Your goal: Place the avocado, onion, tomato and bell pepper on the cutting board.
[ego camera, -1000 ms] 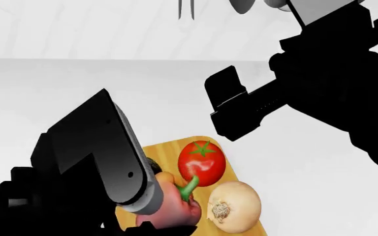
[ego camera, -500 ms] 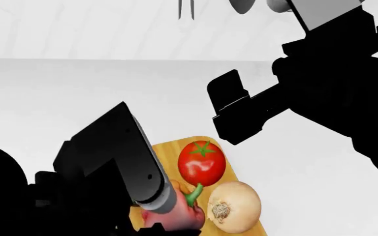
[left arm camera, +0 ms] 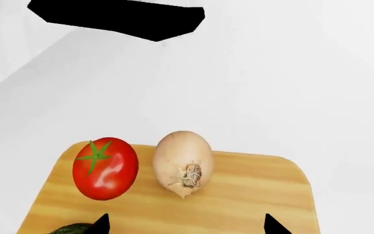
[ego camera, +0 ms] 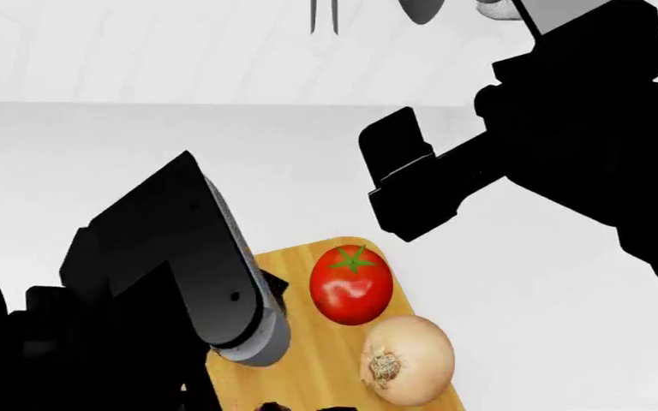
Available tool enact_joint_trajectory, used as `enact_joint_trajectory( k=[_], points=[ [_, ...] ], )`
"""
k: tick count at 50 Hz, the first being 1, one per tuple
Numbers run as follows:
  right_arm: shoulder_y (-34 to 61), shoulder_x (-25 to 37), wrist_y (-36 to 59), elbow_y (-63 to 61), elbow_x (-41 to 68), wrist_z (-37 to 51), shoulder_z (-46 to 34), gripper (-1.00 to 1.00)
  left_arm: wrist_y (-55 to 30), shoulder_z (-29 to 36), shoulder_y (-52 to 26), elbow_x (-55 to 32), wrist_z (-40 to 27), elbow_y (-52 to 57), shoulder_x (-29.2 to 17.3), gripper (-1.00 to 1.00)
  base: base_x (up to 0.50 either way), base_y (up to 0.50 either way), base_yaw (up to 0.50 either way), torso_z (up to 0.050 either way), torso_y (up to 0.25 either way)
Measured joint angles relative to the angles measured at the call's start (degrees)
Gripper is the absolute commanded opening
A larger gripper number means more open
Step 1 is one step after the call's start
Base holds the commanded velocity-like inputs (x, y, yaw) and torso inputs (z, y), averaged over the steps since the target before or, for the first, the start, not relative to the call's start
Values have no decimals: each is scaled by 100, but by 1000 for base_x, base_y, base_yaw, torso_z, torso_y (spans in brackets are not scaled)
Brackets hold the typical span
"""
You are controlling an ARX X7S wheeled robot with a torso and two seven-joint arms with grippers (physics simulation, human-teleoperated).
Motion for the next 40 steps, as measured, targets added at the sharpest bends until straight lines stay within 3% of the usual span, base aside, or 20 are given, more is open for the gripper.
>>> enact_joint_trajectory(
  k=[20,40],
  points=[
    [92,42,42,-71,178,160,34,100,-1,-479,-724,-860,-524,645,-548,100,0,0,0,0,0],
    [121,134,33,-164,318,268,78,100,-88,-816,-1258,-1533,-948,1154,-1404,100,0,0,0,0,0]
  ],
)
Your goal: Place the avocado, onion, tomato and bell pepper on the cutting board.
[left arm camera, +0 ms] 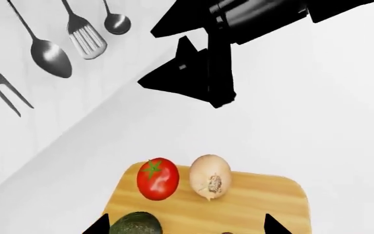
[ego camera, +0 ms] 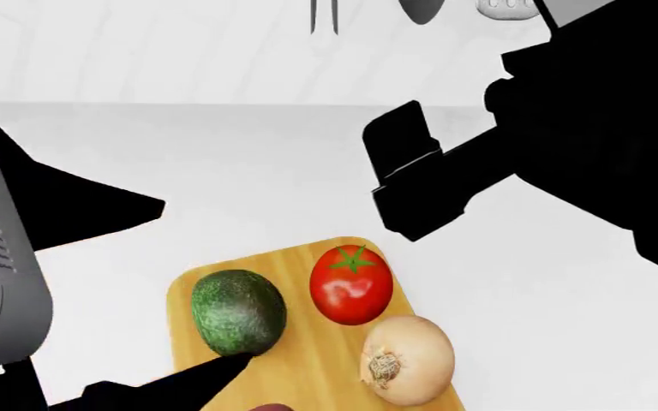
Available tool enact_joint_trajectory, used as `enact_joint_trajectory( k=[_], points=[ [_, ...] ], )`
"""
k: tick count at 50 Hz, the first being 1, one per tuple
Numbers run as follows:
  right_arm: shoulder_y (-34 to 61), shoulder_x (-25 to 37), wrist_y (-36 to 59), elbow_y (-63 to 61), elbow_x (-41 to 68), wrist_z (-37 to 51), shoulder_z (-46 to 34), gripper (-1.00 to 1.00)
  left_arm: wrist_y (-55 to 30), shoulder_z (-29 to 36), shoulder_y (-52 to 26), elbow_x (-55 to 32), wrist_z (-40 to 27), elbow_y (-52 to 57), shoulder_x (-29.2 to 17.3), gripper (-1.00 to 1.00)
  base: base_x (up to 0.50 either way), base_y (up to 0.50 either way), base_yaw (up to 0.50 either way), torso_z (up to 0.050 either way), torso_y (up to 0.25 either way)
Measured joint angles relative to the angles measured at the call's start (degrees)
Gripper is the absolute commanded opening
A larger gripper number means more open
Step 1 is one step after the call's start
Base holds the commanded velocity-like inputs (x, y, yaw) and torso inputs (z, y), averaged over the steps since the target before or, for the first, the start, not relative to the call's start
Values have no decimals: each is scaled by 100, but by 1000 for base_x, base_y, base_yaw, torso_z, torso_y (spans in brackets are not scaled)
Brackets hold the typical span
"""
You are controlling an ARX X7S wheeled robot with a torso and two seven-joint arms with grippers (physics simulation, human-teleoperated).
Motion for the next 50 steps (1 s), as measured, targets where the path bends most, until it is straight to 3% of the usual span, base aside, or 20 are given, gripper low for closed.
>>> enact_joint_trajectory(
  k=[14,24,36,50],
  points=[
    [13,160,-57,-159,199,170,85,100,100,-319,-267,-438,-271,427,-814,100,0,0,0,0,0],
    [32,564,-328,-843,864,777,314,100,319,-503,-158,-440,-379,776,-1467,100,0,0,0,0,0],
    [-121,1169,-1260,-2227,1730,1726,765,100,728,-770,-91,-378,-546,1076,-2074,100,0,0,0,0,0],
    [-750,1860,-2602,-3518,1646,2276,1319,100,1430,-1170,-173,-197,-975,1565,-2653,100,0,0,0,0,0]
  ],
)
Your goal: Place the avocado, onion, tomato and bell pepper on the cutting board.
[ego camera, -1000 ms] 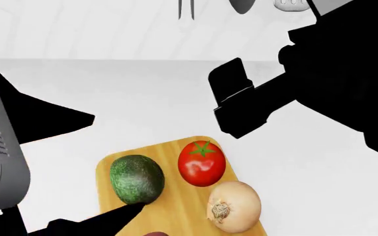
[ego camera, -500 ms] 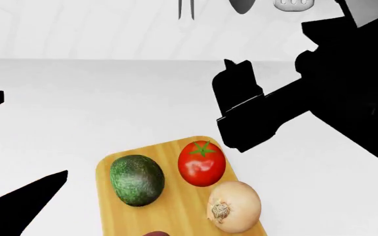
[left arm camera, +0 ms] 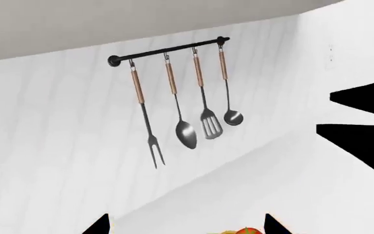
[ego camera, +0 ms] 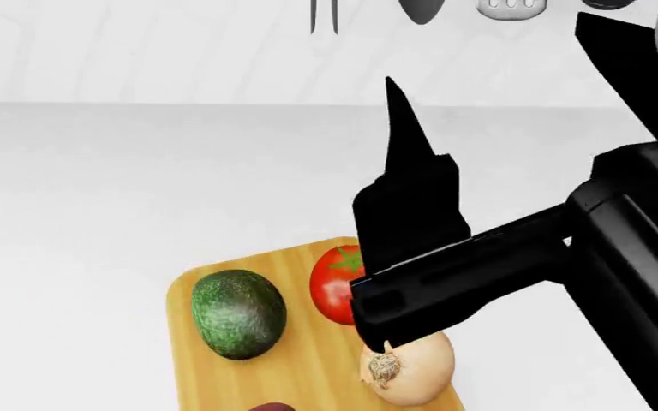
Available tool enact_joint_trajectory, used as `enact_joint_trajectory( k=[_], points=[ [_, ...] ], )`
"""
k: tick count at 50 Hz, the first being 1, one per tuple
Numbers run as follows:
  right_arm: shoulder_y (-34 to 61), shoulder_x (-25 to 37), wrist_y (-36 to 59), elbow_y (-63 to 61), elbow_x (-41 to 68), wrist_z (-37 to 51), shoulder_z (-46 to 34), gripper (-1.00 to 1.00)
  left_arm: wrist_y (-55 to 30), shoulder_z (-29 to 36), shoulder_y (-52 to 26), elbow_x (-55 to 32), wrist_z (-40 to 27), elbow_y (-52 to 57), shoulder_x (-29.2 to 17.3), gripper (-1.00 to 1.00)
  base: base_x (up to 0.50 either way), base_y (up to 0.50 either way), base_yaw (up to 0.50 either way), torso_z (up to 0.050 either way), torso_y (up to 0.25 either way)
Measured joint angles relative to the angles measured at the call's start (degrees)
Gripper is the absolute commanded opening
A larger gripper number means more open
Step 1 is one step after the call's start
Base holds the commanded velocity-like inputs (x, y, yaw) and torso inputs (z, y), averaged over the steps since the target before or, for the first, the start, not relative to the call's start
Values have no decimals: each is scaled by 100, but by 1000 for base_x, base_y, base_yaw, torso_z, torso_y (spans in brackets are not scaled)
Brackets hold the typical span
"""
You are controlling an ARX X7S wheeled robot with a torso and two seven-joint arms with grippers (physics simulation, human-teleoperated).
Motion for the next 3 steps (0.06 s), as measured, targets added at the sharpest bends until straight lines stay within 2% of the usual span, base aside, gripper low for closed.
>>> enact_joint_trajectory(
  k=[3],
  points=[
    [-192,130,-348,-190,-135,50,115,100,352,-37,140,217,6,139,-219,100,0,0,0,0,0]
  ],
)
